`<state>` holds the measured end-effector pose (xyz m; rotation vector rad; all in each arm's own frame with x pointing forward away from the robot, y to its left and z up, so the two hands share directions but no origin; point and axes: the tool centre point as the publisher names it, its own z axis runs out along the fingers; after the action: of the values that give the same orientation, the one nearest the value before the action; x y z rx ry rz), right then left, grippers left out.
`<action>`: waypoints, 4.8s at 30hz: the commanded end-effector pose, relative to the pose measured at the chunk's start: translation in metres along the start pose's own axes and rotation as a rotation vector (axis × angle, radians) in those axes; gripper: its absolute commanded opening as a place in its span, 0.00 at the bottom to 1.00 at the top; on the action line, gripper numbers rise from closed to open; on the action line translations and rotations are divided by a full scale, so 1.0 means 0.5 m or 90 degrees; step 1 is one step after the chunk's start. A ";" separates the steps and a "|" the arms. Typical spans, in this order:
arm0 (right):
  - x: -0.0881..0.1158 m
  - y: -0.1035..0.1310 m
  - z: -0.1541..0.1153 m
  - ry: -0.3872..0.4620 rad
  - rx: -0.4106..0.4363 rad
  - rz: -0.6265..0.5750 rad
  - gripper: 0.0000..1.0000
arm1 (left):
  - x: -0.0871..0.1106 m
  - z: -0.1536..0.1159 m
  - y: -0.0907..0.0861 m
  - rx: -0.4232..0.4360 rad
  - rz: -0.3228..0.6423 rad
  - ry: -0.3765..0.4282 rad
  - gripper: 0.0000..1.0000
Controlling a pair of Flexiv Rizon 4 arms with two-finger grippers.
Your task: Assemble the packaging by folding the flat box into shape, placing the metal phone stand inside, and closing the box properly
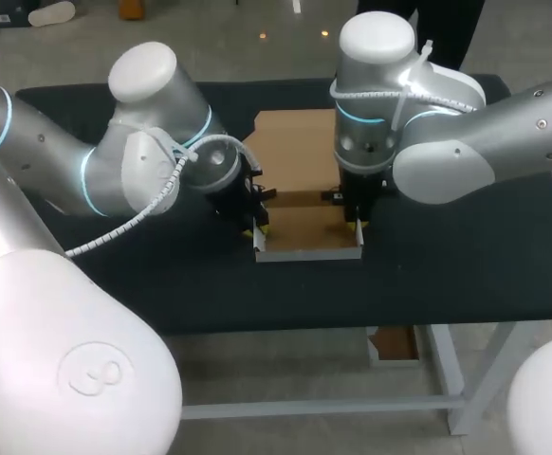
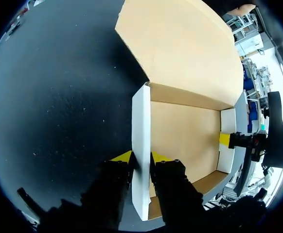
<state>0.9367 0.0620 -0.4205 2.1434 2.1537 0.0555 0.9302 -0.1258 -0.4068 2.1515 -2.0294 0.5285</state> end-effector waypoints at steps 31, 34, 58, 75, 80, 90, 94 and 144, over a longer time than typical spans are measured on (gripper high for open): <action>0.007 0.000 -0.001 -0.002 0.003 -0.001 0.00 | 0.009 0.033 -0.013 0.030 -0.034 -0.319 0.00; 0.007 0.000 -0.001 -0.002 0.003 -0.001 0.00 | 0.008 0.034 -0.013 0.038 -0.039 -0.332 0.00; -0.002 -0.015 -0.039 0.053 -0.072 -0.033 1.00 | -0.005 0.024 -0.003 0.049 -0.039 -0.317 0.00; -0.045 -0.042 -0.102 0.179 -0.187 -0.168 1.00 | -0.008 0.018 -0.001 0.053 -0.036 -0.304 0.00; -0.057 -0.047 -0.117 0.204 -0.205 -0.245 1.00 | -0.008 0.016 0.000 0.055 -0.033 -0.304 0.00; -0.079 -0.045 -0.138 0.195 -0.139 -0.354 1.00 | -0.010 0.012 0.000 0.056 -0.029 -0.299 0.00; -0.079 -0.045 -0.138 0.195 -0.139 -0.354 1.00 | -0.013 0.009 0.002 0.055 -0.029 -0.296 0.00; -0.153 -0.141 -0.222 0.303 -0.243 -0.785 1.00 | -0.115 -0.022 0.002 0.071 0.061 -0.392 0.00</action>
<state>0.8545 -0.0087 -0.3163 0.4136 2.9251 0.7992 0.9255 -0.0672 -0.4117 2.5069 -2.4401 -0.0036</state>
